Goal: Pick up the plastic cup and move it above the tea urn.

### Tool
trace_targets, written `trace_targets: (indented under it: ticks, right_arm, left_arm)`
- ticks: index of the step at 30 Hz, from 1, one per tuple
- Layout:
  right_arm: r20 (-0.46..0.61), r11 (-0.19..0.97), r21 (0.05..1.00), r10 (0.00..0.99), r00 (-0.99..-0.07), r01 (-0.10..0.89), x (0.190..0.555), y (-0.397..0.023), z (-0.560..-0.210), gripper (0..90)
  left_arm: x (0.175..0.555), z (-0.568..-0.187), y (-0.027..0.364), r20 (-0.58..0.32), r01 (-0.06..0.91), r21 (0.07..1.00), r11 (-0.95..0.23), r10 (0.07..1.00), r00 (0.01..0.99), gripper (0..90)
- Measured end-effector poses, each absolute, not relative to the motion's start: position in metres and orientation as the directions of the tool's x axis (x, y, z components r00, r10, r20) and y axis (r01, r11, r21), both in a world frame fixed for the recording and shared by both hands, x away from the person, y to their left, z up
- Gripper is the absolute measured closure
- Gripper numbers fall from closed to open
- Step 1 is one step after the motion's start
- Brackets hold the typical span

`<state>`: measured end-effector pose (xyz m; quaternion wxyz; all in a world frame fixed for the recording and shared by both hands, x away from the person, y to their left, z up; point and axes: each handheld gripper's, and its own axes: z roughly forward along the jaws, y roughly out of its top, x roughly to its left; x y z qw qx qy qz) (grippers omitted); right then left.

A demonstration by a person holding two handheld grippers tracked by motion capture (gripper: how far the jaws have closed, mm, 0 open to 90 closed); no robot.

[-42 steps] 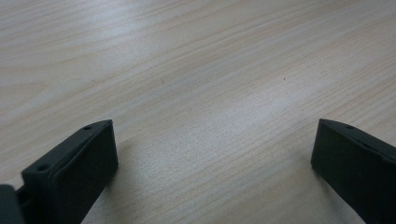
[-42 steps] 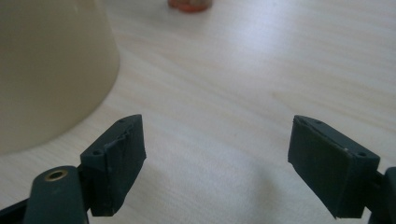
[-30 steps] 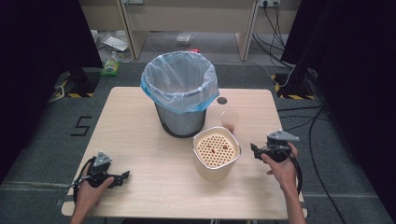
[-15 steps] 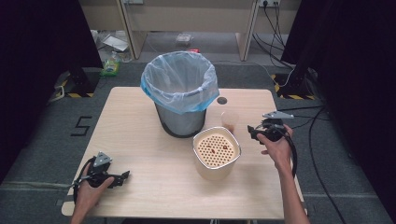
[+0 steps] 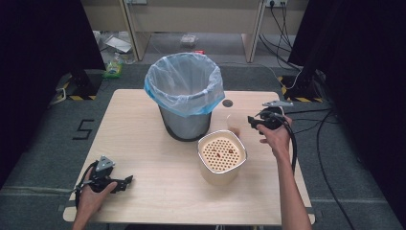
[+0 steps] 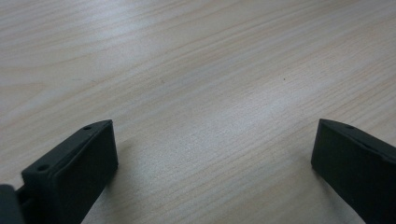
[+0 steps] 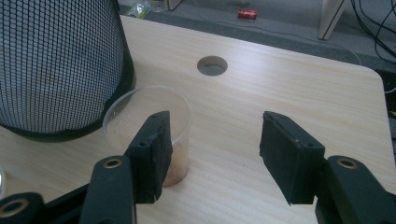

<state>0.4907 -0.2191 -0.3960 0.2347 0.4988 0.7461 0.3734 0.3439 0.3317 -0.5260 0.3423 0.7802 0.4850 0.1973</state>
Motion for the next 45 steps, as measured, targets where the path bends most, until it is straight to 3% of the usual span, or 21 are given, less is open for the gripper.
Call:
trace_targets:
  ticks: [24,31,39,45]
  right_arm:
    - [0.004,0.307,0.708,0.899,-0.438,0.636,0.530,-0.188,-0.431,66.7]
    - [-0.011,0.357,0.672,0.881,-0.473,0.649,0.528,-0.187,-0.440,79.5]
    - [-0.002,0.373,0.714,0.847,-0.531,0.592,0.518,-0.190,-0.436,86.4]
    - [-0.081,0.392,0.757,0.850,-0.520,0.522,0.509,-0.198,-0.417,86.8]
  left_arm:
    - [0.344,-0.526,0.332,-0.024,0.622,0.726,-0.295,0.892,0.452,0.0]
    - [0.344,-0.526,0.332,-0.024,0.621,0.726,-0.295,0.892,0.452,0.0]
    - [0.344,-0.526,0.332,-0.024,0.622,0.725,-0.295,0.892,0.452,0.0]
    - [0.344,-0.526,0.332,-0.024,0.622,0.726,-0.295,0.892,0.452,0.0]
